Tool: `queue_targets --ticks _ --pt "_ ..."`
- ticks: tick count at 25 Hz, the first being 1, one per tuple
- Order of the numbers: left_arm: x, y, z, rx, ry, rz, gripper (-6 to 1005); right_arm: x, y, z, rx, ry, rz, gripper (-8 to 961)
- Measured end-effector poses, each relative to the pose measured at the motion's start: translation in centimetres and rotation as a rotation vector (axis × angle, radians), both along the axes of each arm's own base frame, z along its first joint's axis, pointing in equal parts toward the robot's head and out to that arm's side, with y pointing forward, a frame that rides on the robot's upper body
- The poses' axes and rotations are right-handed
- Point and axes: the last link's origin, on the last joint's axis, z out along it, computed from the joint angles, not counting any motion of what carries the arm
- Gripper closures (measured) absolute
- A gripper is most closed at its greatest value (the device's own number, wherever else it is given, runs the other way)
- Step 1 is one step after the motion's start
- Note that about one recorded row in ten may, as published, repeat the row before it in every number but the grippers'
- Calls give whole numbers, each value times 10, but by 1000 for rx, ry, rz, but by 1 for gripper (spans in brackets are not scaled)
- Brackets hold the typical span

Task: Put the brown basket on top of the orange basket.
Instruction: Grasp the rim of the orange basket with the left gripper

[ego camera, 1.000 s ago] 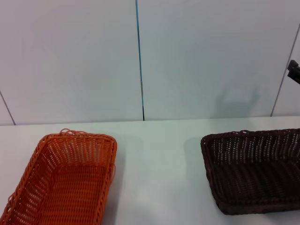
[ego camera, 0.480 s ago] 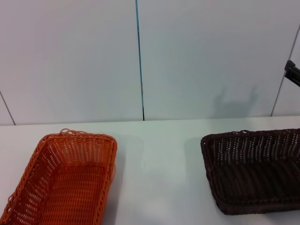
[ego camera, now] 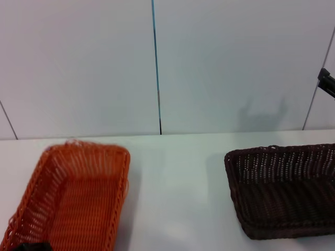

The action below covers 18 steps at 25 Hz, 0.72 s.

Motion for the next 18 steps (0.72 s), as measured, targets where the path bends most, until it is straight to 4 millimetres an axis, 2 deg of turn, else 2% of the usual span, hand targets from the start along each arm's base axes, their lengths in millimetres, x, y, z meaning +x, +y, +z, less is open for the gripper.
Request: queue_targets --ticks 7,14,18 --pt "-10 -2 -3 -3 1 25 87 -4 -1 3 8 3 13 31" --pt "3 -2 12 38 21 -17 87 -6 1 3 7 1 18 31" --pt "5 1 10 31 19 -25 87 -6 0 3 8 1 18 31"
